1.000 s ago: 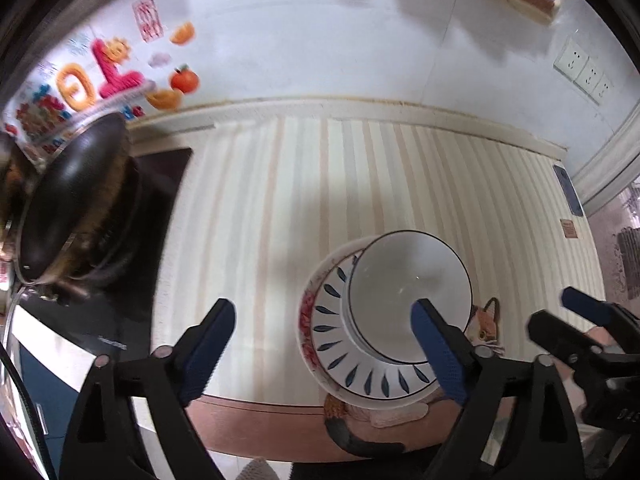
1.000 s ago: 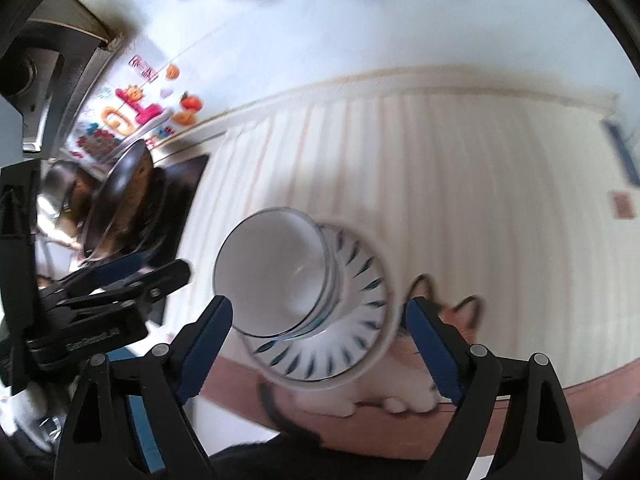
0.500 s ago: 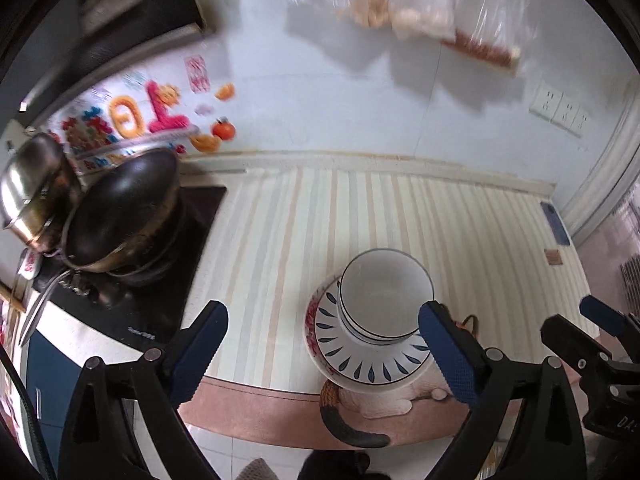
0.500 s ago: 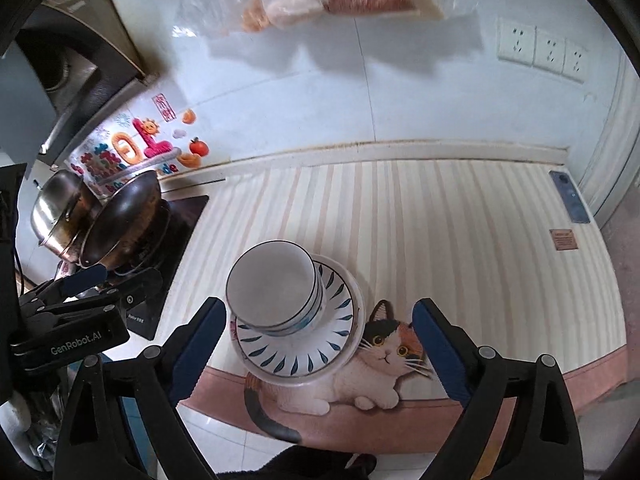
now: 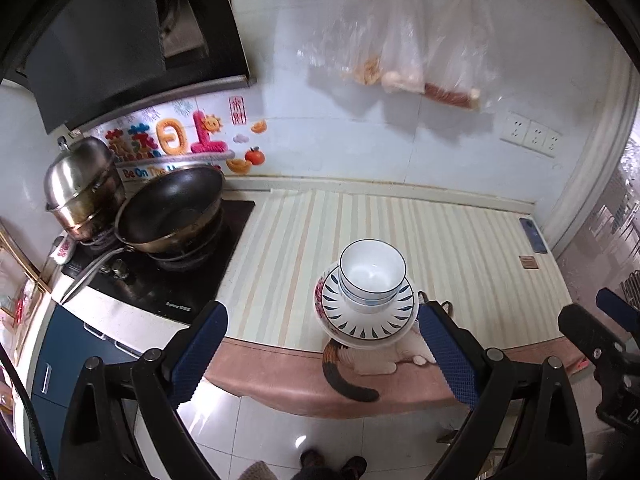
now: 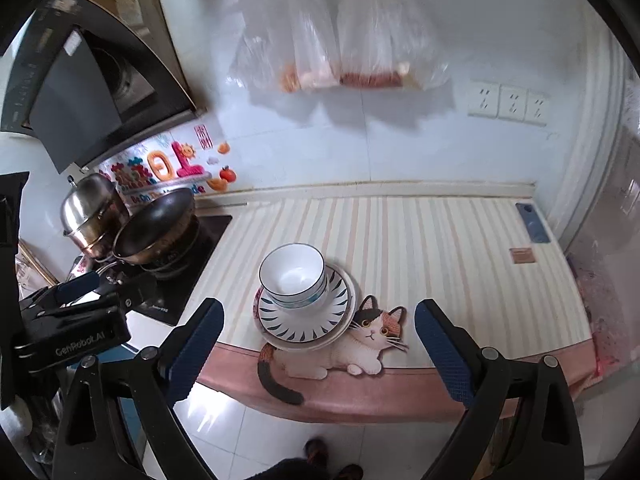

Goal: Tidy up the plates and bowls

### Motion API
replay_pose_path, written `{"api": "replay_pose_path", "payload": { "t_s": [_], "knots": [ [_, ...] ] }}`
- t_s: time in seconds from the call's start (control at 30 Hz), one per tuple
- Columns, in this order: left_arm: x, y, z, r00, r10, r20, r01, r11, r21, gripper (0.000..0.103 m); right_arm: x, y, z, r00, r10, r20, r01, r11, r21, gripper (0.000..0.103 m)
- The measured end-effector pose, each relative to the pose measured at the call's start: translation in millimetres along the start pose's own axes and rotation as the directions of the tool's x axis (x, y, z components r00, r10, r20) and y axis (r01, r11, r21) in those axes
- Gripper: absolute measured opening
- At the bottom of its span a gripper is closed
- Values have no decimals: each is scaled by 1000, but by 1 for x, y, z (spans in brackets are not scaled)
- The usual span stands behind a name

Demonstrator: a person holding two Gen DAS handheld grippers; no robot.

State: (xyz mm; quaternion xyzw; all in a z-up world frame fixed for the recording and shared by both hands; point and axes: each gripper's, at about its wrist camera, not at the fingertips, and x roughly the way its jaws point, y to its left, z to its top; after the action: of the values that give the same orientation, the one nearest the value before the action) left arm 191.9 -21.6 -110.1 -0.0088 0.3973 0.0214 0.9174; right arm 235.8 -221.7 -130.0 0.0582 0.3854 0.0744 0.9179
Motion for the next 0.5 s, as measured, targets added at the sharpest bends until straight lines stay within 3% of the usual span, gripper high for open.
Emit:
{"api": "replay_pose_path", "payload": {
  "t_s": [0.27, 0.5],
  "knots": [
    [-57, 14, -24, 997, -14, 71, 12, 1000, 28, 98, -69, 19, -30, 996, -40, 79, 39, 999, 8, 99],
    [-79, 27, -44, 997, -35, 72, 31, 998, 46, 98, -107, 34, -57, 991, -78, 106, 76, 997, 30, 99]
  ]
}}
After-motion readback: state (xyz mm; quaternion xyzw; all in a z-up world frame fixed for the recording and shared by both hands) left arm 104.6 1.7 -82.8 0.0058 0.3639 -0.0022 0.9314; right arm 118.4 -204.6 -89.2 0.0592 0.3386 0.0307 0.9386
